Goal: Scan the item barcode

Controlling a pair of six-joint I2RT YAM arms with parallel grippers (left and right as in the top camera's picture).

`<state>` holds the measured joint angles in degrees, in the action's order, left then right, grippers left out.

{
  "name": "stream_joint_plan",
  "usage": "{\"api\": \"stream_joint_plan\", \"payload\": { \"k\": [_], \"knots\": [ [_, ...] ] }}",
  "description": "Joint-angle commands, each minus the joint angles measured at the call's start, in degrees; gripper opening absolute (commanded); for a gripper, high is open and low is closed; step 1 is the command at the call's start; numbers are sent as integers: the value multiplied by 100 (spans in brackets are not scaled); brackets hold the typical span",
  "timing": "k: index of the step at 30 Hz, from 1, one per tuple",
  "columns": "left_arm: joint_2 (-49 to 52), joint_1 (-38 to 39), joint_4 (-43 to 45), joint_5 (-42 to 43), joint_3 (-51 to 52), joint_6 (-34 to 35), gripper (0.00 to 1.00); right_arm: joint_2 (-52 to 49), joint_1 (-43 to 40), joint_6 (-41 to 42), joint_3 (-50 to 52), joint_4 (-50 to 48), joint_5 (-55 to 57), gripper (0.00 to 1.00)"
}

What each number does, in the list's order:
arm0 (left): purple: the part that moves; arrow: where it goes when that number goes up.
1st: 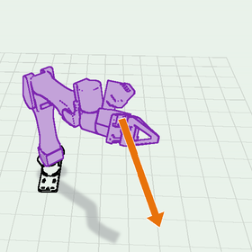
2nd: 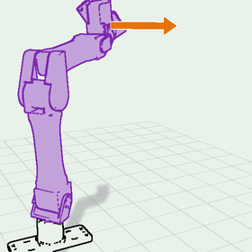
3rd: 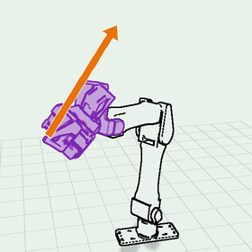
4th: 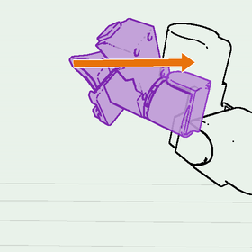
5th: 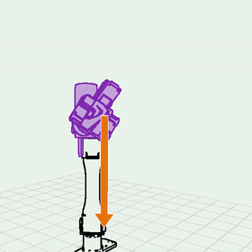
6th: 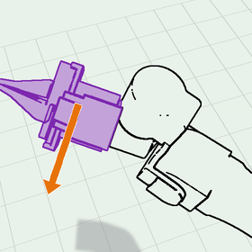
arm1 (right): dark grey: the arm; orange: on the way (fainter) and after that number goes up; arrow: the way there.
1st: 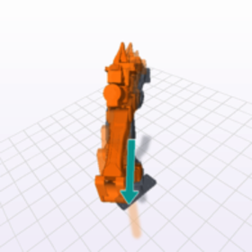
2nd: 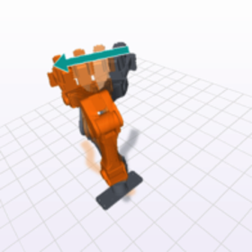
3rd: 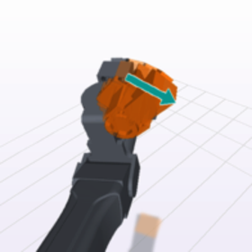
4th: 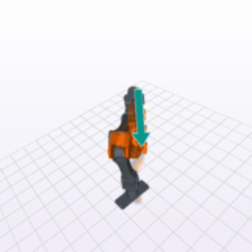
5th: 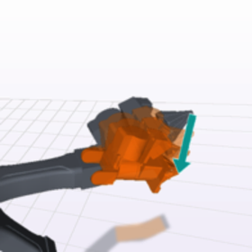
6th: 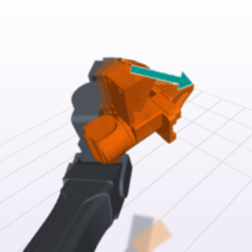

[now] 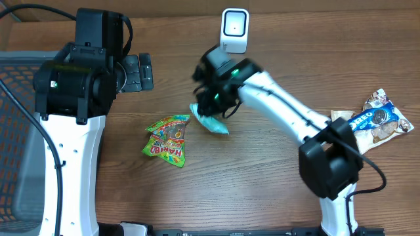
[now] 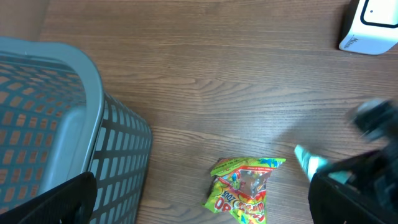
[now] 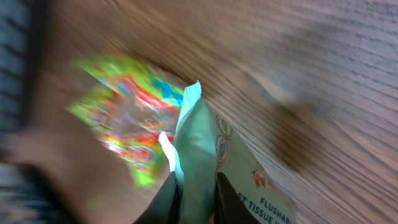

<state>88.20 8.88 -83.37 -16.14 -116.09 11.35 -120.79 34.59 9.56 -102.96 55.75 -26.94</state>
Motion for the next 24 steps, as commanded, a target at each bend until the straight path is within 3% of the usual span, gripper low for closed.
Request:
{"api": "stream_joint_plan", "payload": {
  "k": [1, 6, 10, 14, 19, 21, 24],
  "knots": [
    [20, -24, 0, -76, -68, -127, 100, 39, -481, 898, 260, -387, -1871, 4],
    [20, -24, 2, -76, -68, -127, 100, -361, -1075, 1174, 815, -962, -2581, 4],
    [20, -24, 2, -74, -68, -127, 100, -817, -1366, 1139, 883, -968, -2326, 4],
    [20, -24, 0, -76, -68, -127, 100, -872, -1615, 1119, 863, -966, -905, 30],
    [20, -24, 2, -76, -68, -127, 100, -841, -2100, 649, 487, -717, -841, 46],
    [20, -24, 0, -74, -68, -127, 100, -837, -2299, 262, 232, -372, -872, 65],
    [20, -24, 0, -76, -68, -127, 100, -837, -2345, -155, 170, -74, -988, 75]
  ]
}}
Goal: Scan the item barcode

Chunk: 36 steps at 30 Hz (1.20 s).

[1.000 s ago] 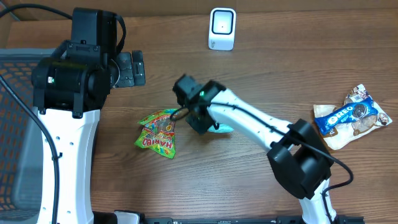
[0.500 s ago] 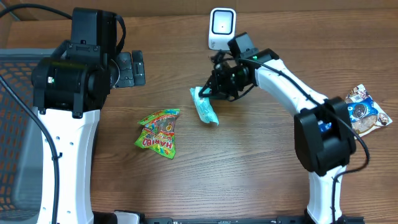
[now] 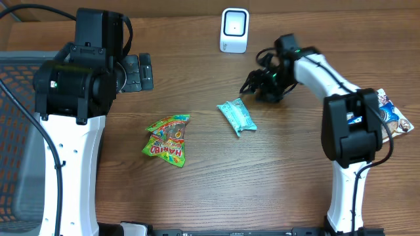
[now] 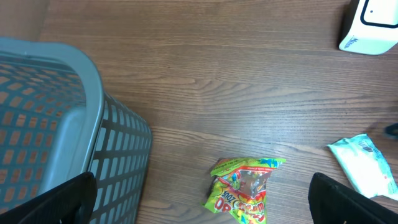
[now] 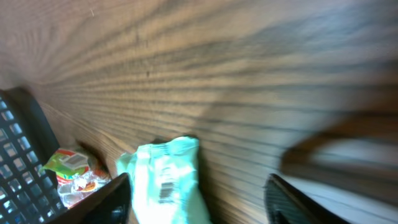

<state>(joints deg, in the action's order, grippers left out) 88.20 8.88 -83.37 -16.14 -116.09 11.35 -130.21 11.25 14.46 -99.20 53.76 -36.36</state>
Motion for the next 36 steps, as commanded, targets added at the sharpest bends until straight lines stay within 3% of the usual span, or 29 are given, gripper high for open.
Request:
{"api": "stream_joint_plan", "payload": {
  "k": [1, 5, 9, 12, 14, 18, 19, 22, 26, 36],
  "knots": [
    [20, -24, 2, -76, -68, -127, 100, 103, -4, -898, -201, 321, -79, 77],
    [20, -24, 2, -76, -68, -127, 100, 96, 232, -1626, -44, 817, -74, 80],
    [20, -24, 2, -74, -68, -127, 100, 96, 553, -1617, 310, 697, -85, 80],
    [20, -24, 0, -74, -68, -127, 99, 96, 824, -1362, 581, 673, -122, 72],
    [20, -24, 2, -76, -68, -127, 100, 96, 916, -1102, 758, 551, -120, 65],
    [20, -24, 2, -76, -68, -127, 100, 96, 890, -798, 909, 382, -125, 27],
    [20, -24, 2, -76, -68, -127, 100, 96, 831, -688, 909, 354, -122, 13],
    [20, -24, 2, -76, -68, -127, 100, 105, 669, -693, 898, 332, -144, 4],
    [20, -24, 2, -76, -68, -127, 100, 236, 586, -1027, 763, 382, -146, 4],
    [20, -24, 2, -76, -68, -127, 100, 1633, 767, -3320, 568, 402, -140, 4]
  ]
}}
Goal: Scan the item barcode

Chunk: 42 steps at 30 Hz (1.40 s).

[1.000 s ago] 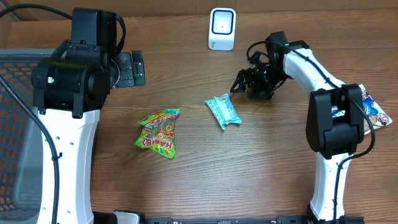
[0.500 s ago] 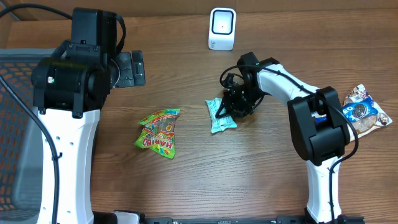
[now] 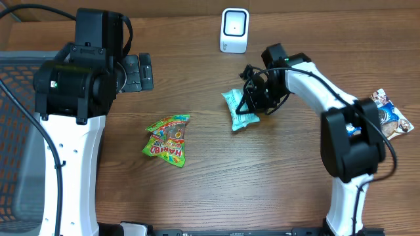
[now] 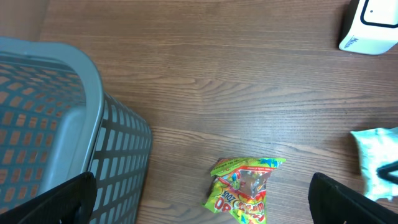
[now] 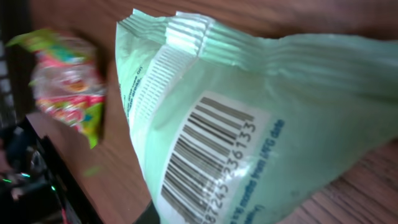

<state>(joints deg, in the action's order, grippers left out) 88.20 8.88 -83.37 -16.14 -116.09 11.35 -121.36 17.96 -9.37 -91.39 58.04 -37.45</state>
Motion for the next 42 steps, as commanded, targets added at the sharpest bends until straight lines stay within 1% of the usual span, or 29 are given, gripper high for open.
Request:
{"api": "stream_joint_plan", "payload": {
  "k": [1, 10, 12, 15, 36, 40, 42],
  "knots": [
    [20, -24, 2, -76, -68, -127, 100, 876, 105, -1091, -212, -24, -28, 4],
    [20, -24, 2, -74, -68, -127, 100, 1980, 107, -2326, -212, 173, -35, 4],
    [20, -24, 2, -76, -68, -127, 100, 2245, 107, -2704, -212, 210, -35, 4],
    [20, -24, 2, -76, -68, -127, 100, 2437, 107, -2988, -212, 210, -35, 4],
    [20, -24, 2, -74, -68, -127, 100, 2457, 125, -3010, -188, 188, -35, 4],
    [20, -24, 2, -76, -68, -127, 100, 2326, 199, -2911, -188, 188, -114, 6],
    [20, -24, 2, -76, -68, -127, 100, 2238, 229, -2669, -188, 160, -186, 9]
  ]
}}
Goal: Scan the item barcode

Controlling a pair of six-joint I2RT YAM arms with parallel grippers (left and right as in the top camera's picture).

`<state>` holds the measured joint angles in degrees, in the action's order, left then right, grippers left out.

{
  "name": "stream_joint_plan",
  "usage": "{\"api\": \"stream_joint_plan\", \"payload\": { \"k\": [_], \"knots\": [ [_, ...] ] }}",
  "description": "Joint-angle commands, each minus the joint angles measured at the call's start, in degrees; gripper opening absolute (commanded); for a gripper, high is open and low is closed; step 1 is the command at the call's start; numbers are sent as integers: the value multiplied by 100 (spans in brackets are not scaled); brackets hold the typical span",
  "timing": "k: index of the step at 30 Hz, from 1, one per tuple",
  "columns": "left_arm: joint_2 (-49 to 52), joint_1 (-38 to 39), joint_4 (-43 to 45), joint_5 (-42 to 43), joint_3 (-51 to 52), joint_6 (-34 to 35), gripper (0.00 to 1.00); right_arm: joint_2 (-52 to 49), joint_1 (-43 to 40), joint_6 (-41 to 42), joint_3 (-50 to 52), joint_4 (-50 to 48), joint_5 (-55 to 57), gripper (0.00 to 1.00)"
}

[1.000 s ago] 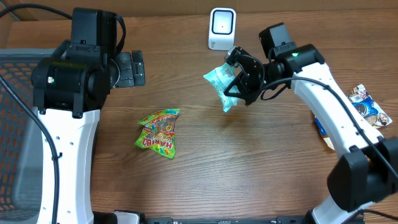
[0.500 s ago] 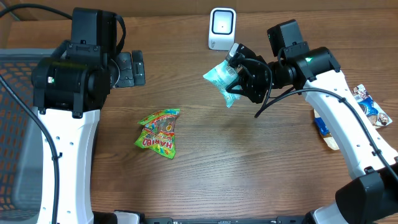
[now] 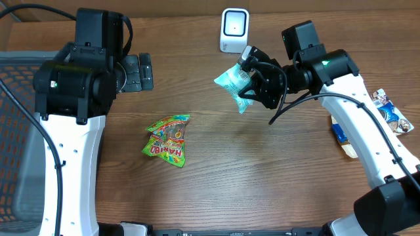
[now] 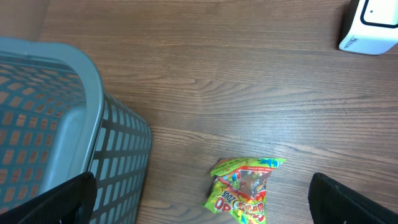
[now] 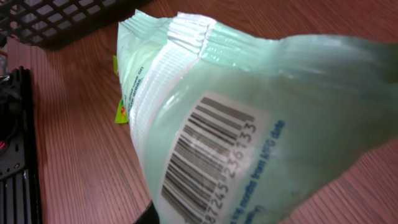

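A pale green tissue pack hangs in the air below the white barcode scanner, with my right gripper shut on it. The right wrist view is filled by the pack, its barcode facing that camera; the fingers are mostly hidden behind it. My left gripper stands open high over the table, its dark fingertips at the lower corners of its view. The scanner shows at the top right of the left wrist view.
A green Haribo candy bag lies on the wooden table left of centre, also in the left wrist view as the candy bag. A grey mesh basket stands at the left. An Oreo packet lies at the right edge.
My right gripper has lifted the tissue pack off the table and brought it up and slightly left, closer to the scanner. The left arm has not moved.
The right gripper first held the tissue pack near the candy bag. Then the pack lay free on the table with the gripper away to the right. Then the gripper was shut on it at the table, barcode showing. Now it holds it raised below the scanner.
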<state>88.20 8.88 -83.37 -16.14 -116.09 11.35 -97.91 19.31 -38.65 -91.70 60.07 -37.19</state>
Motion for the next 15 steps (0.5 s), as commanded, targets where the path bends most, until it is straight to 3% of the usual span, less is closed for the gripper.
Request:
{"api": "stream_joint_plan", "payload": {
  "k": [1, 7, 15],
  "knots": [
    [20, -24, 2, -74, -68, -127, 100, -155, 103, 431, -155, -72, -205, 9],
    [20, -24, 0, -74, -68, -127, 100, -815, 144, 1462, -125, -195, 153, 4],
    [20, -24, 2, -76, -68, -127, 100, -1191, 625, 3641, -125, -675, 3314, 4]
  ]
}}
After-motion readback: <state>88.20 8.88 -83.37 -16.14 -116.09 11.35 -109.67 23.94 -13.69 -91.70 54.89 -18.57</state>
